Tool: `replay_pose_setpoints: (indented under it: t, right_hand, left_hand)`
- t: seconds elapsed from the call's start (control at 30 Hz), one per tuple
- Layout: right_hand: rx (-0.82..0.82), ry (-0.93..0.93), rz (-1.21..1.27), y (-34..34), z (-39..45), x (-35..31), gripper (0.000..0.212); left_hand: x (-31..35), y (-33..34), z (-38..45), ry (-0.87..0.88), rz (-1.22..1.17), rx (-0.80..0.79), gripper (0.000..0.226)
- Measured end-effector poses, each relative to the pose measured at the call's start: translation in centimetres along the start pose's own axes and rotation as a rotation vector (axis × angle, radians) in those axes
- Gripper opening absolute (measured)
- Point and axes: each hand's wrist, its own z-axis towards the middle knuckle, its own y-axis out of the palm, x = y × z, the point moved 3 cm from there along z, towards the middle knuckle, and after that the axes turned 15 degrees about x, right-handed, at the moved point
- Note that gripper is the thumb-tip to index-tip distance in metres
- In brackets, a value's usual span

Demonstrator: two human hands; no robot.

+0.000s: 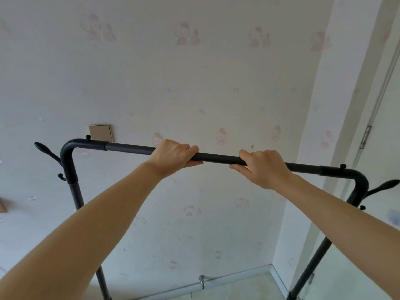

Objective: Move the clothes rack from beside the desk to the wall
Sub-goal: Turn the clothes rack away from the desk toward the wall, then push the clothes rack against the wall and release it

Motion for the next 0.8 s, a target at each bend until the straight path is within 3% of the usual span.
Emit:
replay_pose_setpoints:
  t: [0.37,0.8]
  right_hand:
    - [0.011,-0.012,0.087,9.9,8.3,-5.7,0.05]
    - [0.066,-0.07,0.144,16.2,15.5,-10.5,0.046]
  left_hand:
    - [-10.3,5.1,-5.6,-0.042,0.073,-0.066,0.039]
    - [-17.5,8.3,-10.2,-0.146,0.144,-0.155,0.034]
